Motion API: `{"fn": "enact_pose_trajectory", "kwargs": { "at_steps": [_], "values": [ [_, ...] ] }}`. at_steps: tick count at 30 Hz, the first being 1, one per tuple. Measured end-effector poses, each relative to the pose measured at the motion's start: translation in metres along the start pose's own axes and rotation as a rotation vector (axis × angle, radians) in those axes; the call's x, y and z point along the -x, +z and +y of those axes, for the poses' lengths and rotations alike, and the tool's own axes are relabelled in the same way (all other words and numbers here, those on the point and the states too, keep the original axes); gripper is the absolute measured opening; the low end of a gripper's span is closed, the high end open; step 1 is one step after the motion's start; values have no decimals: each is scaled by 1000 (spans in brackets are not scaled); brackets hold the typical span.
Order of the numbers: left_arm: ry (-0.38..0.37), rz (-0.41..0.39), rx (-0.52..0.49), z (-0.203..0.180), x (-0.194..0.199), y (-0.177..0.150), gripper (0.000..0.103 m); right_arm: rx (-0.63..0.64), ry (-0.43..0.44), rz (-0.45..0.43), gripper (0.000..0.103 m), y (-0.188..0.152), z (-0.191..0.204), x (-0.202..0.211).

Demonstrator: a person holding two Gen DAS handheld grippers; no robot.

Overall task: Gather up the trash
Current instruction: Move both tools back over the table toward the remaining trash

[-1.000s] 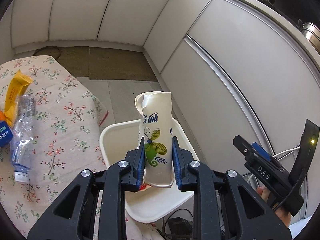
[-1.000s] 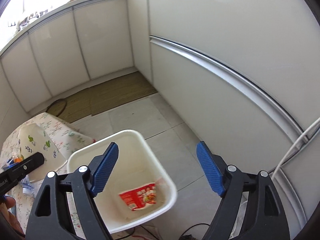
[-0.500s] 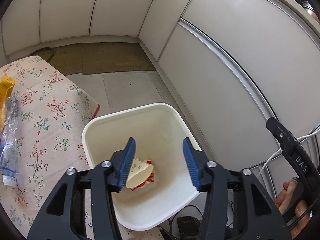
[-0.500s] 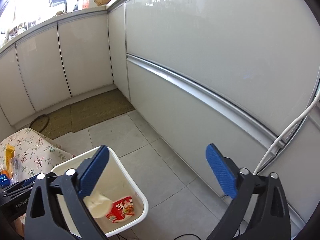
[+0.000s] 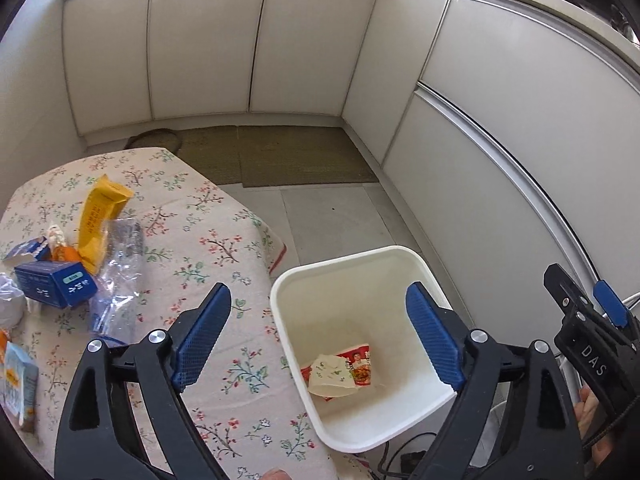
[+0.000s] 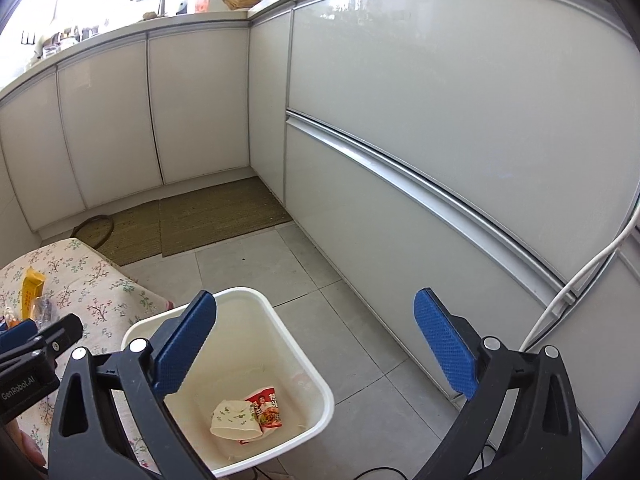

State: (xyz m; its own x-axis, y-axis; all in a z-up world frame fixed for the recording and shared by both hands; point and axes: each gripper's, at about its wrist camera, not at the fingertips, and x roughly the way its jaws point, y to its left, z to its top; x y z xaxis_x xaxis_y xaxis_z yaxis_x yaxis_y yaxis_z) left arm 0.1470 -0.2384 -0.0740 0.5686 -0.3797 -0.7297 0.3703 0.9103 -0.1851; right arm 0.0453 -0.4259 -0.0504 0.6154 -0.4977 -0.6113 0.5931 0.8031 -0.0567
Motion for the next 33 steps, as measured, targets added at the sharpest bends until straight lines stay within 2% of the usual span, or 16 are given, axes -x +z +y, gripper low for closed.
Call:
{"fn": "enact_pose_trajectory", "kwargs": {
  "at_steps": [4, 10, 33],
  "values": [
    [50, -39, 2, 14, 18, 2, 91, 13, 24, -7, 96, 0, 16, 8],
    [100, -57, 22, 35, 34, 2, 91, 42, 67, -24, 96, -1, 42, 22],
    [226, -83, 141, 126, 77, -2, 91, 123, 227, -33, 96, -7, 145, 54]
  ]
}}
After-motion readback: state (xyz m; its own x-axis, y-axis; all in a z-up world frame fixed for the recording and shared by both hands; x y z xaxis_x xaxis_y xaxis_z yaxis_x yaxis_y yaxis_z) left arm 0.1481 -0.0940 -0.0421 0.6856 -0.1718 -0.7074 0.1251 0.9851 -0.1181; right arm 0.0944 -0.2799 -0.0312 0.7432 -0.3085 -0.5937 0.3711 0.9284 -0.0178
